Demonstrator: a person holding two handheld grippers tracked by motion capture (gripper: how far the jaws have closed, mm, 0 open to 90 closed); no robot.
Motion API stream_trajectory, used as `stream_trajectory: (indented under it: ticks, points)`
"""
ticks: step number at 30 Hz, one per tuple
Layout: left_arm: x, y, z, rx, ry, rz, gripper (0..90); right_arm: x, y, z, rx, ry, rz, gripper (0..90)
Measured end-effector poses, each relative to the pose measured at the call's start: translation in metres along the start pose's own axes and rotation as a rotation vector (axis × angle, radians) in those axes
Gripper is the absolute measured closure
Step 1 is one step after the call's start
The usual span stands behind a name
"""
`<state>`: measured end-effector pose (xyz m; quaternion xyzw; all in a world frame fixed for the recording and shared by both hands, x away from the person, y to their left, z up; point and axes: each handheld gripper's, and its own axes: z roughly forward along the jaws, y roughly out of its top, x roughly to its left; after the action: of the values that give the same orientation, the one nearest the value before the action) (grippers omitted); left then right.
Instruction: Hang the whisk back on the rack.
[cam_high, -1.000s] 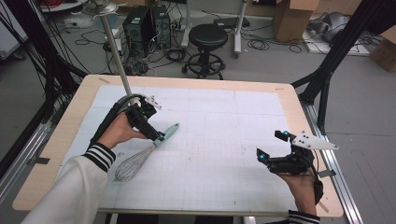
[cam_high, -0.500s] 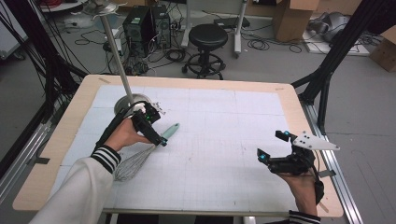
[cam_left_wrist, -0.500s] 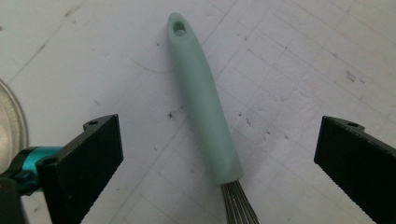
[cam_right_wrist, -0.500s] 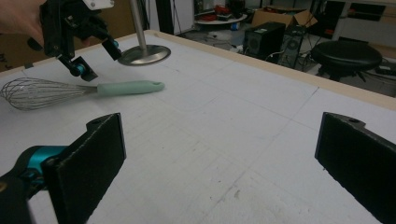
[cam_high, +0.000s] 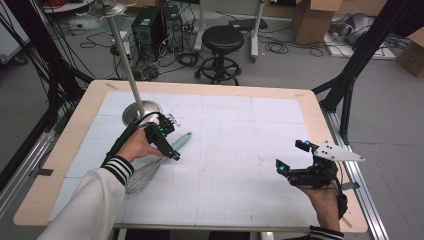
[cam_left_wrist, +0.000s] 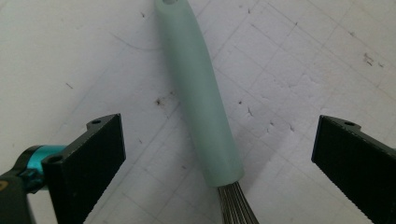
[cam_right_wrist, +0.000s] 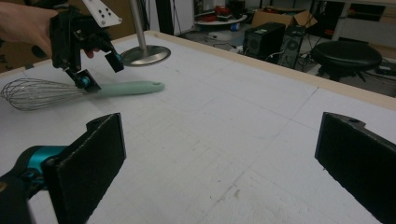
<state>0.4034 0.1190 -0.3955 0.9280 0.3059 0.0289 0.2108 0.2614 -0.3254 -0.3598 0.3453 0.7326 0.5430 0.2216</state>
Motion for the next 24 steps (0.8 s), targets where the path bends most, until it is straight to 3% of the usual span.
stream_trajectory:
  ticks: [10,18,24]
  points:
    - [0.0028,-0.0006,0.0048,0.061,-0.021,-0.026,24.3,-0.0006,-0.0004,0.0003,0.000,0.000,0.000,0.7]
    - [0.0023,-0.0005,0.0084,0.119,0.001,-0.047,36.6,-0.0005,-0.0006,0.0008,0.004,0.002,-0.002,0.7]
    - [0.0021,0.0008,0.0088,0.119,-0.007,-0.059,43.2,-0.0011,-0.0007,0.0003,0.000,-0.001,0.001,0.7]
